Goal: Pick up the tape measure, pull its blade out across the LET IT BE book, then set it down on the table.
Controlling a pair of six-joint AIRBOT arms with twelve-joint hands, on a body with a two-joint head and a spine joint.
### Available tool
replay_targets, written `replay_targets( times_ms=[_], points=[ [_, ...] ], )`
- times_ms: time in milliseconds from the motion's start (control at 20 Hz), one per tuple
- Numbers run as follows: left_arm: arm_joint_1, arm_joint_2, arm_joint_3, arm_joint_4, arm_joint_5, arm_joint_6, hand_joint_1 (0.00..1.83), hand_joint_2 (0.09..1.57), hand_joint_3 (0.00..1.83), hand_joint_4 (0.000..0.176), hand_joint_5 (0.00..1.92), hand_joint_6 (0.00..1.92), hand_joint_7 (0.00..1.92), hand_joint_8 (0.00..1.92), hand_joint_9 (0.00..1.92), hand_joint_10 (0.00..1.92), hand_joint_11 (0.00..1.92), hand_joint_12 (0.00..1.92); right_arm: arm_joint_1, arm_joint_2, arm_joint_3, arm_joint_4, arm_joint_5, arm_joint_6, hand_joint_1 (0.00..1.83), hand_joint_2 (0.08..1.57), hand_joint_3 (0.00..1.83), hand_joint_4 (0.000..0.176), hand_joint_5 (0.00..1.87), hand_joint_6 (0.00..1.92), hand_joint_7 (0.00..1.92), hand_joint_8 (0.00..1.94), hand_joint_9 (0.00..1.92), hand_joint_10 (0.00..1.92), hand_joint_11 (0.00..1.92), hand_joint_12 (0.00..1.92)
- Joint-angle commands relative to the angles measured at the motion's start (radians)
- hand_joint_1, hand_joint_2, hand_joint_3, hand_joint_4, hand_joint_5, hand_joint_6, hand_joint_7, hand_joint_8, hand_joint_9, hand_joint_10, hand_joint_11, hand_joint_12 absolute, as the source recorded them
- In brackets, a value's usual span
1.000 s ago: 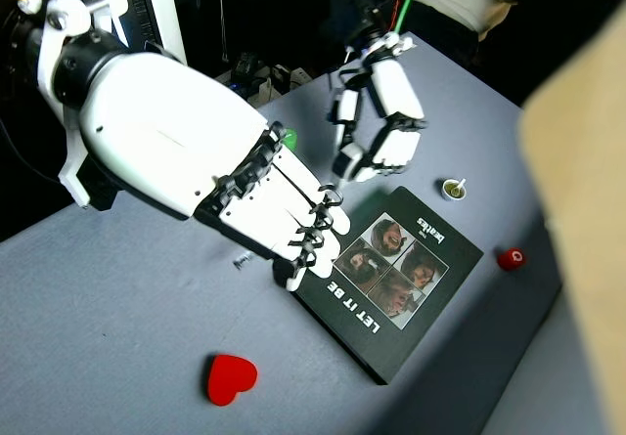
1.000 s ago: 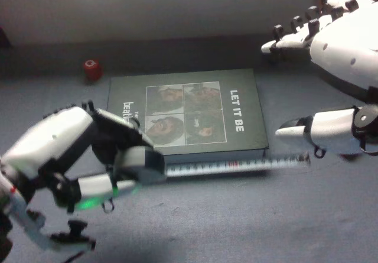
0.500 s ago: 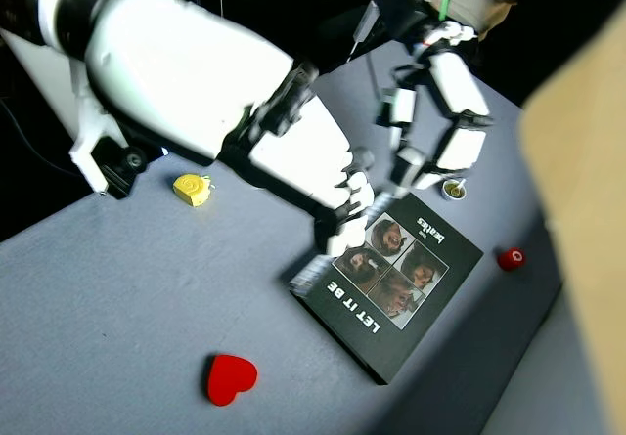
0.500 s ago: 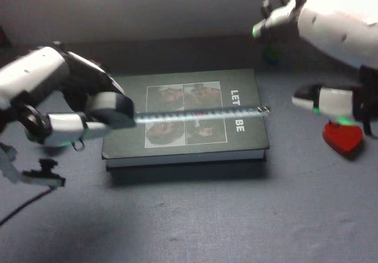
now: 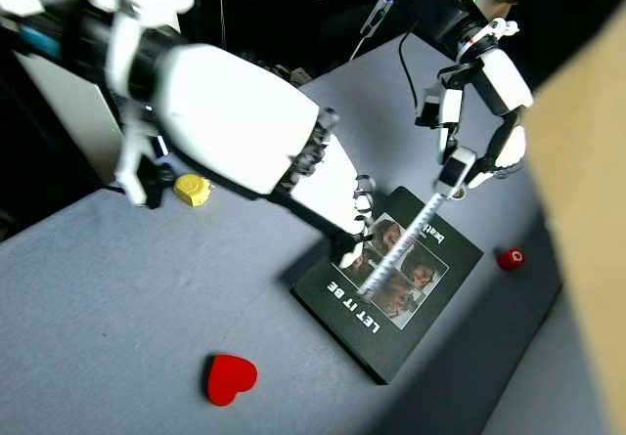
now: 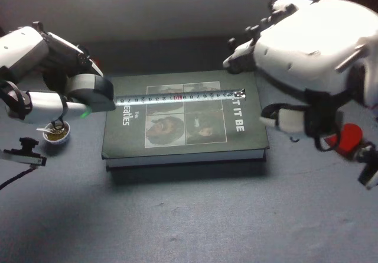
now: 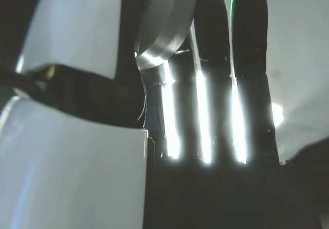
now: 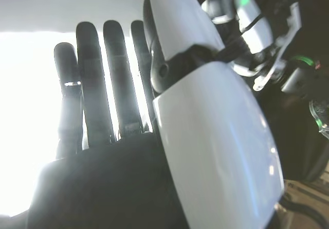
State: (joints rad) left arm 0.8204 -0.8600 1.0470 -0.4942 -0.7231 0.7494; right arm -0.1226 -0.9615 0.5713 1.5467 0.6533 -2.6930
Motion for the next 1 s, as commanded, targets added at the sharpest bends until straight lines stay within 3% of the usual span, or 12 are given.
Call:
replay_targets(
  times_ms=[0, 250, 350, 450, 600, 700, 950],
  points=[
    [-0.023, -0.001, 0.003, 0.004, -0.121, -0.016, 1.39, 1.07, 0.00, 0.000, 1.09, 0.60, 1.09, 0.84, 0.93, 1.20, 0.82, 1.02, 0.000, -0.009, 0.006, -0.068, 0.042, 0.007, 1.08, 1.15, 0.01, 0.000, 0.58, 0.02, 0.60, 0.02, 0.56, 0.03, 0.11, 1.15],
    [-0.045, -0.002, -0.012, -0.040, -0.123, -0.016, 1.39, 1.07, 0.00, 0.000, 1.11, 0.60, 1.09, 0.84, 0.93, 1.20, 0.82, 1.02, -0.045, -0.072, 0.058, -0.239, 0.099, 0.216, 1.08, 1.15, 0.01, 0.000, 0.59, 0.02, 0.61, 0.02, 0.58, 0.03, 0.11, 1.15],
    [-0.051, -0.002, -0.009, -0.040, -0.123, -0.016, 1.39, 1.07, 0.00, 0.000, 1.09, 0.61, 1.10, 0.83, 0.93, 1.19, 0.82, 1.02, -0.048, -0.098, 0.084, -0.270, 0.126, 0.237, 1.08, 1.15, 0.01, 0.000, 0.61, 0.02, 0.62, 0.02, 0.60, 0.03, 0.12, 1.15],
    [-0.051, 0.002, -0.008, -0.040, -0.123, -0.023, 1.39, 1.07, 0.00, 0.000, 1.10, 0.59, 1.09, 0.84, 0.93, 1.20, 0.83, 1.02, -0.070, -0.108, 0.105, -0.362, 0.147, 0.355, 1.08, 1.15, 0.00, 0.000, 0.63, 0.03, 0.63, 0.02, 0.61, 0.04, 0.14, 1.16],
    [-0.058, 0.009, 0.002, -0.018, -0.112, -0.039, 1.39, 1.07, 0.00, 0.000, 1.12, 0.55, 1.09, 0.84, 0.93, 1.19, 0.82, 1.04, -0.088, -0.153, 0.139, -0.373, 0.202, 0.369, 1.08, 1.16, 0.00, 0.000, 0.63, 0.01, 0.63, 0.01, 0.61, 0.03, 0.14, 1.15],
    [-0.066, 0.013, 0.008, -0.011, -0.104, -0.039, 1.39, 1.07, 0.00, 0.000, 1.12, 0.56, 1.09, 0.84, 0.94, 1.19, 0.82, 1.04, -0.093, -0.179, 0.184, -0.372, 0.194, 0.426, 1.08, 1.16, 0.00, 0.000, 0.63, 0.01, 0.63, 0.01, 0.62, 0.02, 0.15, 1.16],
    [-0.074, 0.013, 0.013, 0.016, -0.092, -0.048, 1.39, 1.06, 0.00, 0.000, 1.12, 0.56, 1.10, 0.83, 0.95, 1.16, 0.84, 1.02, -0.072, -0.237, 0.259, -0.352, 0.209, 0.463, 1.09, 1.16, 0.00, 0.000, 0.62, 0.01, 0.64, 0.00, 0.62, 0.02, 0.14, 1.15]
  ],
)
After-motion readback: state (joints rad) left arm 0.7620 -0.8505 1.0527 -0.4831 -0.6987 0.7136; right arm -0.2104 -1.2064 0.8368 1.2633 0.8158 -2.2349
